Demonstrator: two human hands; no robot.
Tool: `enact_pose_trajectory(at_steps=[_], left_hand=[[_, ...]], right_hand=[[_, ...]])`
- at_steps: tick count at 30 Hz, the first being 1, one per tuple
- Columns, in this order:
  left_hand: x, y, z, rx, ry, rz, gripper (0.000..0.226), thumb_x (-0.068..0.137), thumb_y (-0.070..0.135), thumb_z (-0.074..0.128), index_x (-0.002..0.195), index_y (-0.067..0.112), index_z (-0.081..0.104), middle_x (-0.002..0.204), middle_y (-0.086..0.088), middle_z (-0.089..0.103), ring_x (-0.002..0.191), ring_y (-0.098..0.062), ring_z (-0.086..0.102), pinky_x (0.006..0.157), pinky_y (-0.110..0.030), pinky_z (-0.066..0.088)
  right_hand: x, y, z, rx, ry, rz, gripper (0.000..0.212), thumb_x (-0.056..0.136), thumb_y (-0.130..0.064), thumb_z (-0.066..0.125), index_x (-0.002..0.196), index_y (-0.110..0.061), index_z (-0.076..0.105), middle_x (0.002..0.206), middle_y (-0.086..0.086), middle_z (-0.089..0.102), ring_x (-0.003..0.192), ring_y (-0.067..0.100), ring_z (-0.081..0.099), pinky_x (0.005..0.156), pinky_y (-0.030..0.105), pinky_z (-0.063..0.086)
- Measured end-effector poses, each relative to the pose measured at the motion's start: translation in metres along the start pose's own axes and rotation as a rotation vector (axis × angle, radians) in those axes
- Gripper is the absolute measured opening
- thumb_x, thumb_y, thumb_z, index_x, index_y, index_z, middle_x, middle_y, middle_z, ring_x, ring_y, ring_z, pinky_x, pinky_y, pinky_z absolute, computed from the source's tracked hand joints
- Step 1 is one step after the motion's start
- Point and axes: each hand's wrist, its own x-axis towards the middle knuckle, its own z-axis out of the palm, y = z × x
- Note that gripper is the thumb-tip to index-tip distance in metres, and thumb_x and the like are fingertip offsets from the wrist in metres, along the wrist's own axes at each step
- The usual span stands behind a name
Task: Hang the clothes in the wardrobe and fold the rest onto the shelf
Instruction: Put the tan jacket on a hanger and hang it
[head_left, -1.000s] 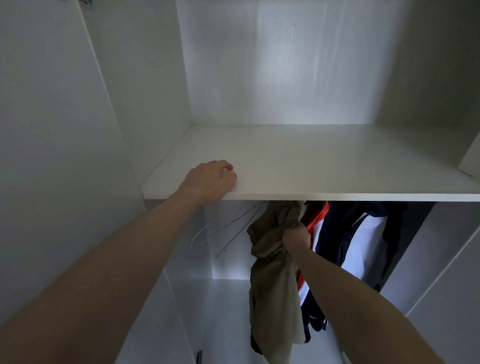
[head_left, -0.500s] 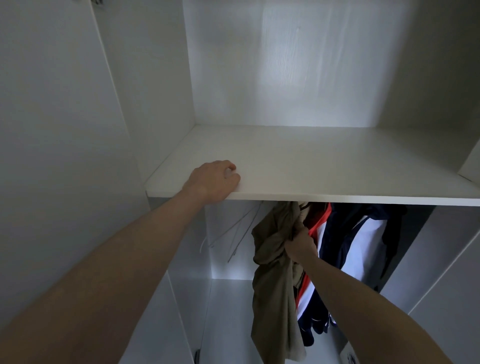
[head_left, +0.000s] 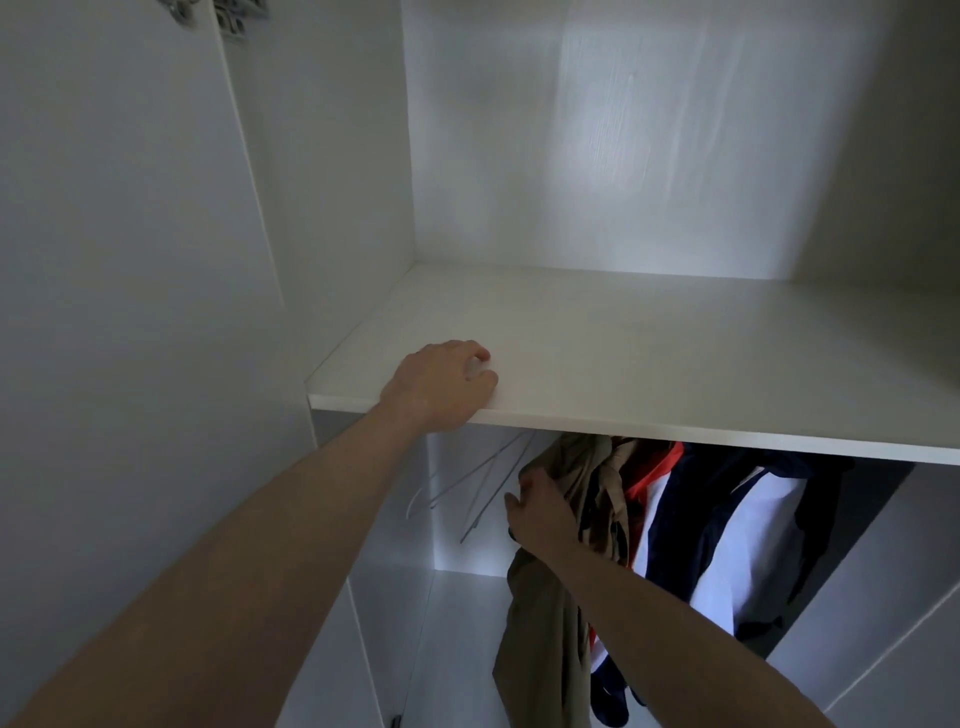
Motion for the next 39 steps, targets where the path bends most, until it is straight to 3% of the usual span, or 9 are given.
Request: enact_pose_trajectory(at_steps=[4, 7, 16, 21, 24, 26, 28, 32, 39], left_hand=[[-0.003, 0.001, 0.0, -0.027, 0.005, 0.0, 0.056, 0.092, 0.052, 0.039, 0.142, 0.031, 0.05, 0.148, 0.006, 0.052, 0.129, -0.02, 0.051, 0.109, -0.041, 0.041], [-0.001, 0.0, 0.002, -0.032, 0.021, -0.018, 0.052, 0.094, 0.05, 0.042, 0.143, 0.033, 0.05, 0.149, 0.007, 0.051, 0.13, -0.019, 0.05, 0.109, -0.038, 0.039], [0.002, 0.0, 0.005, -0.045, 0.067, -0.068, 0.061, 0.083, 0.057, 0.038, 0.139, 0.038, 0.052, 0.147, 0.011, 0.052, 0.131, -0.016, 0.049, 0.105, -0.036, 0.037], [0.004, 0.0, 0.006, -0.053, 0.067, -0.1, 0.065, 0.079, 0.06, 0.036, 0.139, 0.041, 0.051, 0.146, 0.011, 0.053, 0.131, -0.016, 0.048, 0.105, -0.035, 0.037], [0.004, 0.0, 0.007, -0.046, 0.068, -0.115, 0.064, 0.078, 0.06, 0.036, 0.138, 0.042, 0.051, 0.145, 0.011, 0.054, 0.13, -0.016, 0.049, 0.104, -0.035, 0.038], [0.004, 0.001, 0.007, -0.046, 0.069, -0.127, 0.063, 0.077, 0.059, 0.037, 0.136, 0.043, 0.051, 0.143, 0.012, 0.055, 0.128, -0.016, 0.05, 0.104, -0.036, 0.039], [0.005, 0.001, 0.006, -0.048, 0.066, -0.136, 0.062, 0.077, 0.058, 0.037, 0.136, 0.044, 0.051, 0.143, 0.012, 0.055, 0.128, -0.016, 0.05, 0.103, -0.036, 0.039], [0.005, 0.001, 0.007, -0.046, 0.067, -0.135, 0.063, 0.076, 0.058, 0.037, 0.136, 0.043, 0.051, 0.144, 0.014, 0.055, 0.129, -0.015, 0.05, 0.1, -0.033, 0.037], [0.005, 0.001, 0.007, -0.054, 0.059, -0.15, 0.062, 0.076, 0.059, 0.035, 0.135, 0.045, 0.05, 0.143, 0.014, 0.055, 0.126, -0.016, 0.051, 0.099, -0.036, 0.039]], right_hand=[[0.021, -0.006, 0.016, 0.046, -0.166, 0.174, 0.06, 0.105, -0.043, 0.05, 0.152, -0.01, 0.035, 0.153, 0.01, 0.043, 0.136, 0.025, 0.049, 0.11, 0.032, 0.043], [0.034, -0.012, 0.023, 0.012, -0.225, 0.199, 0.069, 0.105, -0.052, 0.044, 0.157, -0.01, 0.03, 0.16, 0.01, 0.037, 0.142, 0.025, 0.043, 0.113, 0.032, 0.041], [0.063, -0.04, 0.039, 0.004, -0.287, 0.206, 0.067, 0.102, -0.057, 0.045, 0.15, -0.01, 0.044, 0.154, 0.008, 0.045, 0.132, 0.025, 0.054, 0.106, 0.041, 0.05], [0.072, -0.04, 0.041, -0.059, -0.328, 0.254, 0.041, 0.098, -0.019, 0.057, 0.136, -0.005, 0.057, 0.139, 0.01, 0.06, 0.117, 0.027, 0.064, 0.094, 0.034, 0.057], [0.073, -0.043, 0.042, 0.16, -0.279, 0.328, 0.045, 0.098, -0.014, 0.052, 0.143, -0.01, 0.05, 0.137, 0.011, 0.059, 0.106, 0.026, 0.068, 0.086, 0.032, 0.059], [0.075, -0.049, 0.043, 0.447, -0.265, 0.42, 0.042, 0.1, -0.012, 0.051, 0.141, -0.016, 0.047, 0.126, 0.013, 0.062, 0.083, 0.022, 0.069, 0.069, 0.032, 0.061], [0.077, -0.056, 0.043, 0.61, -0.295, 0.51, 0.03, 0.101, -0.007, 0.051, 0.127, -0.021, 0.047, 0.106, 0.014, 0.064, 0.067, 0.016, 0.062, 0.053, 0.026, 0.054], [0.076, -0.064, 0.039, 0.72, -0.374, 0.555, 0.016, 0.098, 0.003, 0.054, 0.101, -0.012, 0.058, 0.072, 0.009, 0.06, 0.058, 0.013, 0.057, 0.045, 0.02, 0.05], [0.065, -0.056, 0.045, 0.682, -0.231, 0.362, 0.012, 0.102, -0.01, 0.048, 0.091, -0.01, 0.053, 0.091, 0.008, 0.066, 0.062, 0.016, 0.058, 0.05, 0.024, 0.047]])
